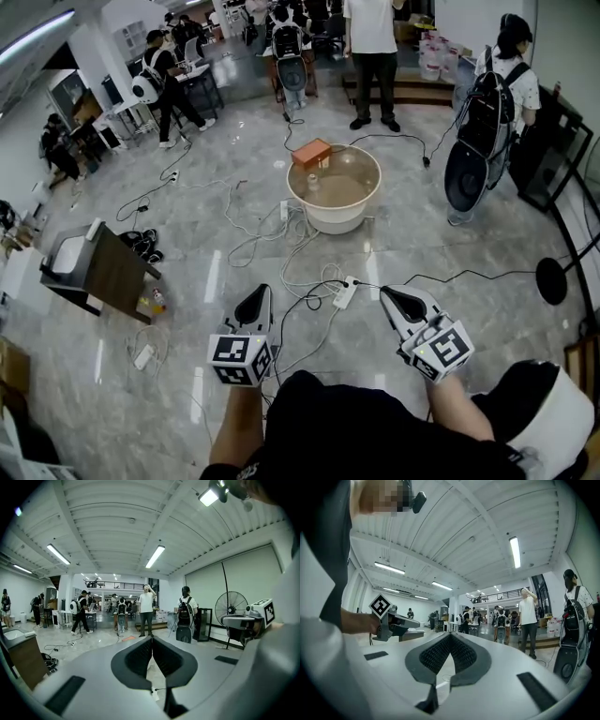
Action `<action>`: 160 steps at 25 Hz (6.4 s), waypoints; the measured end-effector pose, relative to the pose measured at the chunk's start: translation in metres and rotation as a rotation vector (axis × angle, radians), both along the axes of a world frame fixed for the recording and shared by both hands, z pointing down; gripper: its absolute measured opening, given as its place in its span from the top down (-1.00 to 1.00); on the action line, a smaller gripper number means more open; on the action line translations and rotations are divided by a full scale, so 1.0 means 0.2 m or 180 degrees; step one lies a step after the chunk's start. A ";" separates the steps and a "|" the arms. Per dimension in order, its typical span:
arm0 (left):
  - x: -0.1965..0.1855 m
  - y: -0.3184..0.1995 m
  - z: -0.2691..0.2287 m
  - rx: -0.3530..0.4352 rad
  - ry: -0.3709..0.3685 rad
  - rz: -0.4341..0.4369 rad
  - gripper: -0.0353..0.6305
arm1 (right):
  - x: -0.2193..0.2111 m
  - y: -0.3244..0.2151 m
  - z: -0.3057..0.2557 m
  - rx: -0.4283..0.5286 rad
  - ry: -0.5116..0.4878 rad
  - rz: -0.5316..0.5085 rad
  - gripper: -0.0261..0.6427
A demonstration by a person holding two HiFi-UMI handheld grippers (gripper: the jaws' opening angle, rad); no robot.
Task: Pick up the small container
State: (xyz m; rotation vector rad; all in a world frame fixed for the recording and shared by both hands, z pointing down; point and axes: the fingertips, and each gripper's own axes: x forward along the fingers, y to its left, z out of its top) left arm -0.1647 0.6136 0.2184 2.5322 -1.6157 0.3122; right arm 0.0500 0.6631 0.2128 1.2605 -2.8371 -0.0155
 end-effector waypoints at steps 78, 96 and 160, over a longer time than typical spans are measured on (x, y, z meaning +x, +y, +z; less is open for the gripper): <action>0.85 -2.93 0.31 -0.0598 0.0143 0.0176 0.84 | 0.65 -2.90 0.34 -0.0882 -0.0187 -0.0350 0.88; 0.95 -3.24 0.41 -0.0638 0.0065 0.0283 0.84 | 0.66 -3.13 0.43 -0.1015 -0.0237 -0.0353 0.88; 0.56 -4.93 3.03 -0.1053 -0.0014 0.1142 -0.04 | -0.39 -4.61 2.70 -0.2426 -0.0145 -0.0161 0.88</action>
